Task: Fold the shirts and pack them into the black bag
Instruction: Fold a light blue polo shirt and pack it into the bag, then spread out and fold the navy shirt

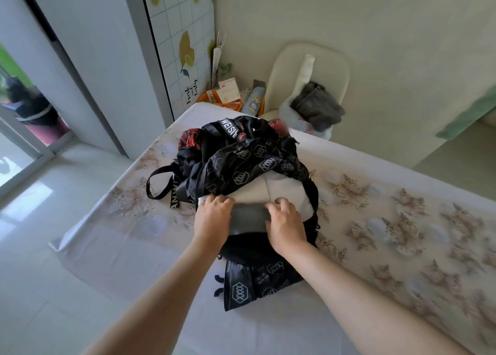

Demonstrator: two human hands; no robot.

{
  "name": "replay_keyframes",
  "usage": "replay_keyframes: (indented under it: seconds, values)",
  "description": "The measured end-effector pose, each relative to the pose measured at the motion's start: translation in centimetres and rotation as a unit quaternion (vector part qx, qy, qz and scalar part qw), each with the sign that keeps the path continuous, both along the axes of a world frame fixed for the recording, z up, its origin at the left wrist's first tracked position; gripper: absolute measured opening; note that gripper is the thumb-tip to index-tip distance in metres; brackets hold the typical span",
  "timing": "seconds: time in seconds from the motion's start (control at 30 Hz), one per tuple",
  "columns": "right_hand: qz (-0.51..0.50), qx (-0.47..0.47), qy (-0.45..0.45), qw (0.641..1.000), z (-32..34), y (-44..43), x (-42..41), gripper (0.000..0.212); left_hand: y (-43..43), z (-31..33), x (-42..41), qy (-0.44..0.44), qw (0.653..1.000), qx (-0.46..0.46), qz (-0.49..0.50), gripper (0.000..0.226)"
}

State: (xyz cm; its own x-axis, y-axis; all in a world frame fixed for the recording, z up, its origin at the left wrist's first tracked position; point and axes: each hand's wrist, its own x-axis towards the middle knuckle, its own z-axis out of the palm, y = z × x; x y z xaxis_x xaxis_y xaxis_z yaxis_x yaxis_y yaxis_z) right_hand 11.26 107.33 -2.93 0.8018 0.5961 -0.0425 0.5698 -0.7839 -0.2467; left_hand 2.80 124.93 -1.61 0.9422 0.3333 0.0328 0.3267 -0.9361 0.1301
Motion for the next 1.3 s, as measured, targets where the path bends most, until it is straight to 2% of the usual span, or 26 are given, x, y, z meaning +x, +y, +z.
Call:
replay_keyframes:
  seconds: [0.07,0.13,0.2,0.27,0.33,0.43,0.6,0.67,0.77,0.9,1.0,1.17,1.3]
  values:
    - [0.064,0.029,-0.024,0.997,-0.6,-0.1,-0.3,0.038,-0.5,-0.7,-0.4,-0.06,0.997,0.02,-0.042,0.041]
    - [0.121,0.014,-0.002,0.993,-1.1,-0.2,-0.4,0.042,-0.8,-1.0,-0.5,-0.084,0.991,-0.003,-0.101,0.034]
    - [0.124,-0.01,0.055,0.991,-1.2,-0.2,-0.7,0.047,-1.2,-1.2,-0.7,-0.04,0.99,-0.055,-0.122,0.035]
    - [0.111,-0.041,0.079,0.99,-1.1,0.2,-0.7,0.053,-1.1,-1.7,-1.2,0.046,0.989,-0.087,-0.114,0.058]
    - [0.106,-0.072,0.076,0.989,-0.9,1.0,-0.7,0.058,-1.1,-2.1,-1.9,0.075,0.988,-0.086,-0.1,0.075]
    - [0.106,-0.095,0.057,0.988,-1.4,1.7,-1.2,0.06,-1.1,-2.3,-2.3,0.086,0.989,-0.097,-0.068,0.065]
    - [0.107,-0.103,0.116,0.982,-1.0,1.8,-0.9,0.063,-1.3,-1.9,-1.2,0.155,0.98,-0.101,-0.07,0.065]
    - [0.112,-0.077,0.128,0.982,0.2,1.2,-0.4,0.062,-2.0,-1.1,-0.5,0.174,0.979,-0.097,-0.043,0.062]
    - [0.085,-0.01,0.099,0.991,2.4,-2.5,0.3,0.055,-4.9,0.9,1.3,0.153,0.986,-0.065,-0.032,0.052]
    - [0.018,0.035,0.081,0.996,5.1,-11.7,1.9,0.046,-12.1,3.2,5.2,0.094,0.982,-0.146,-0.073,0.044]
    - [-0.055,0.056,0.104,0.991,5.9,-21.6,3.3,0.046,-20.3,4.1,8.5,0.1,0.968,-0.196,-0.12,0.04]
    - [-0.183,0.067,0.114,0.974,5.4,-42.6,3.7,0.045,-39.3,4.4,12.2,0.121,0.944,-0.226,-0.209,0.035]
    - [-0.286,0.051,0.115,0.95,4.6,-60.9,0.9,0.042,-57.3,4.3,13.2,0.164,0.909,-0.235,-0.302,0.034]
